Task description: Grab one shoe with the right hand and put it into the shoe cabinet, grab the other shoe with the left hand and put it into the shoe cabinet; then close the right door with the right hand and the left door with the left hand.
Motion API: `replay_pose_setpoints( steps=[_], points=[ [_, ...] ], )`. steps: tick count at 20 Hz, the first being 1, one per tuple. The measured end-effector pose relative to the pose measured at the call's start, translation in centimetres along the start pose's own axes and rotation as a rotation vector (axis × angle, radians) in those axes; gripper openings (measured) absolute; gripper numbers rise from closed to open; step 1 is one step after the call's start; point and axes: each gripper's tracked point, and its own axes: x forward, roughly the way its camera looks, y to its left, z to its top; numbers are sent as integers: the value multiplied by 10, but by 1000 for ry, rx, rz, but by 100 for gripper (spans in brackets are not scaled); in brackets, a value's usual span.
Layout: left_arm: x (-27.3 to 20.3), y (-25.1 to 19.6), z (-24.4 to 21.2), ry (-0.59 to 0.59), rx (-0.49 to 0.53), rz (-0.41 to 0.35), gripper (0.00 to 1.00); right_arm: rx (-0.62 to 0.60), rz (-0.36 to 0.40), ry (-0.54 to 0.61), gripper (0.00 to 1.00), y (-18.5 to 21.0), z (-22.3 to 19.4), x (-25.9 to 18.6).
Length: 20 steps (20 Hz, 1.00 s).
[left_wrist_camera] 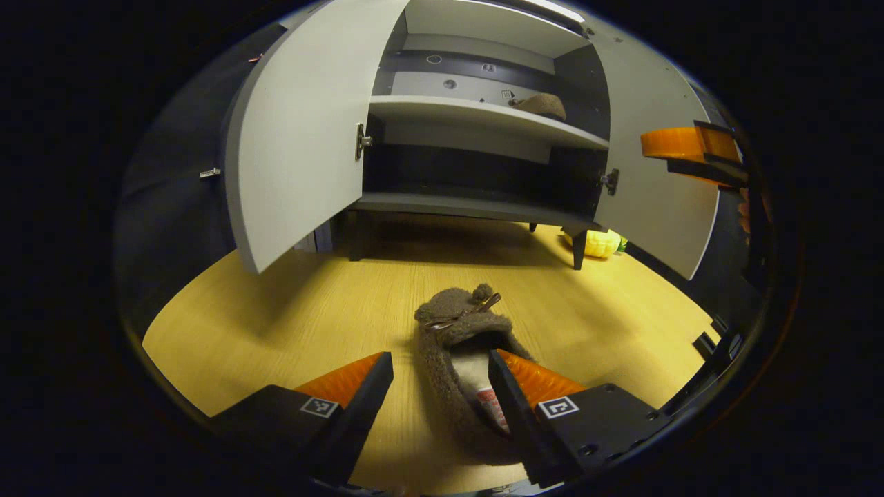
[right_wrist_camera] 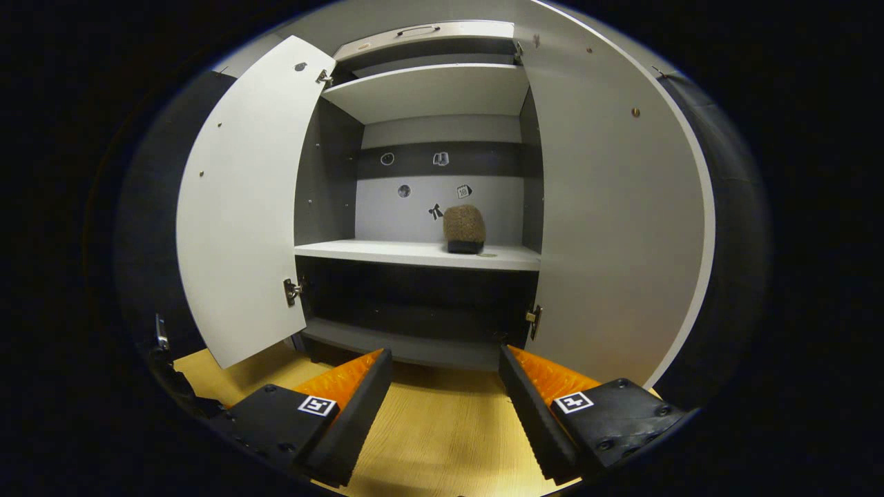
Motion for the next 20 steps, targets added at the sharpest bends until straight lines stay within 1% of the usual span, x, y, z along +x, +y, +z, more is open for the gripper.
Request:
replay_pose_setpoints(
  steps=[1, 2, 3, 4, 5, 6, 7, 9, 12, 13, 14, 16, 18, 20],
  points=[
    [6, -2, 2, -8, -18, -3, 89, -5, 0, 8, 98, -4, -3, 4],
    [11, -3, 5, -21, -37, -3, 86, -11, 2, 8, 99, -7, -5, 7],
    [14, 0, 6, -26, -35, 9, 81, -14, 6, 7, 98, -9, -6, 11],
    [20, 5, 6, -26, -16, 27, 73, -15, 9, 11, 98, -11, -8, 15],
    [26, 9, 1, -14, 6, 44, 71, -14, 11, 20, 98, -13, -12, 19],
    [31, 9, -1, 1, 8, 43, 66, -12, 13, 30, 98, -15, -16, 22],
    [36, 7, 0, 6, -8, 35, 65, -9, 14, 37, 98, -17, -19, 23],
    [46, 12, 6, 2, -18, 46, 63, -6, 16, 47, 99, -20, -23, 26],
    [60, 11, 10, -2, 29, 40, 49, -8, 25, 67, 98, -21, -31, 30],
    [65, 10, 11, -1, 43, 35, 48, -15, 29, 72, 98, -20, -33, 31],
    [67, 10, 13, -1, 60, 47, 37, -28, 30, 78, 98, -20, -36, 33],
    [71, 11, 15, -12, 107, 54, 20, -40, 33, 78, 98, -19, -36, 37],
    [70, 7, 18, -10, 108, 30, 9, -32, 35, 81, 98, -18, -36, 41],
    [59, 8, 29, -25, 103, 29, 8, -25, 31, 79, 98, -17, -34, 42]
  ],
)
